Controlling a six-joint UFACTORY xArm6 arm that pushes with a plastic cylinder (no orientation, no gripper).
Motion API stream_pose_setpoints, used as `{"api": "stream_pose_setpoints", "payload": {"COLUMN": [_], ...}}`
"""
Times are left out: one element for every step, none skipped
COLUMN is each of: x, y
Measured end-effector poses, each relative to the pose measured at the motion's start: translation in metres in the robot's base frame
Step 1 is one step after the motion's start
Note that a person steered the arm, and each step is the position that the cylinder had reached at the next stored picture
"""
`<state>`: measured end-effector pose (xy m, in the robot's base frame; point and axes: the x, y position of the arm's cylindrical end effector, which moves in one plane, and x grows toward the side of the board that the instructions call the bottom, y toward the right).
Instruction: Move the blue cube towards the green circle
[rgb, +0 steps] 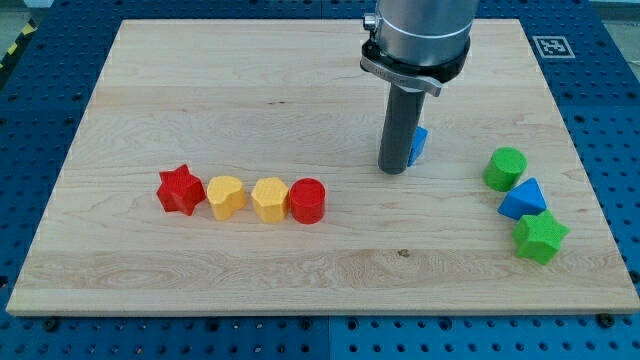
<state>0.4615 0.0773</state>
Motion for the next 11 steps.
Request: {"api": "stream_pose_setpoints", "payload": {"x": [-0.014, -0.039, -0.038, -0.031, -0.031, -0.031, -0.031, -0.031, -0.016, -0.008, -0.008], "y": [-0.03, -0.046, -0.041, -0.03, -0.013, 0.013, 0.041, 0.051, 0.019, 0.013, 0.041]}}
